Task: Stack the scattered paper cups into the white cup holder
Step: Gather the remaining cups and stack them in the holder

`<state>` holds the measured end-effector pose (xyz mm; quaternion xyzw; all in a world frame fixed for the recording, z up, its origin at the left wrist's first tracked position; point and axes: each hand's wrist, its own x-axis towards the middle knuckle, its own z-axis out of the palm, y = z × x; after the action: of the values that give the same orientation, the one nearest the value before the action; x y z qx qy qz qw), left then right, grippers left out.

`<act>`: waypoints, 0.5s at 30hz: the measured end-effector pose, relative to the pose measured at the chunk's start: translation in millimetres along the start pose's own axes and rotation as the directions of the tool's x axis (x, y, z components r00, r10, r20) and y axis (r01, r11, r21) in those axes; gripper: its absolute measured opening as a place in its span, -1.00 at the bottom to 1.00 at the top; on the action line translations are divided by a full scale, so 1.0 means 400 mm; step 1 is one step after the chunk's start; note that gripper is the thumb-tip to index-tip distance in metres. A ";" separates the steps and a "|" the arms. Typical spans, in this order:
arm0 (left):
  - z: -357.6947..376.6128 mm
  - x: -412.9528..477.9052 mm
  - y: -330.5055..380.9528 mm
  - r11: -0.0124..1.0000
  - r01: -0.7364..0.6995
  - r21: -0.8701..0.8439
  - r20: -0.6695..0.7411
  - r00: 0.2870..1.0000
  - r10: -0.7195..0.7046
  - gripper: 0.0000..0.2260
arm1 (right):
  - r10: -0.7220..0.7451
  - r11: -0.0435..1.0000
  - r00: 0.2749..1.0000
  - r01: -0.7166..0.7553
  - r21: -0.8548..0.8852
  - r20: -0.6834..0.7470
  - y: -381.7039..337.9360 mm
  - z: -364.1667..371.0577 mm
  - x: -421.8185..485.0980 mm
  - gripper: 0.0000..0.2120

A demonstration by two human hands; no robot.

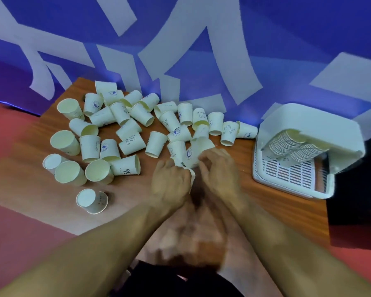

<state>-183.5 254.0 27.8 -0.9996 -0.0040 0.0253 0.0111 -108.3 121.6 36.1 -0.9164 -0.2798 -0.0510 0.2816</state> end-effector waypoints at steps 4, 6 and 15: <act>-0.049 0.052 0.141 1.000 0.007 0.030 -0.093 0.996 -0.004 -0.85 | 0.050 0.999 0.992 -0.051 -0.002 -0.117 0.121 -0.102 -0.039 -0.90; -0.069 0.091 0.215 1.000 -0.001 -0.015 -0.104 0.995 -0.001 -0.80 | 0.078 0.997 0.985 -0.077 0.016 -0.154 0.199 -0.155 -0.061 -0.89; -0.083 0.286 0.551 0.978 -0.186 -0.098 -0.172 0.971 0.167 -0.88 | 0.273 0.960 0.914 -0.281 0.018 -0.300 0.531 -0.345 -0.168 -0.70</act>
<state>-66.0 34.1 50.4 -0.9937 0.0845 -0.0560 -0.0476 -40.7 -131.7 31.1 -0.9319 -0.1006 -0.1523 0.3134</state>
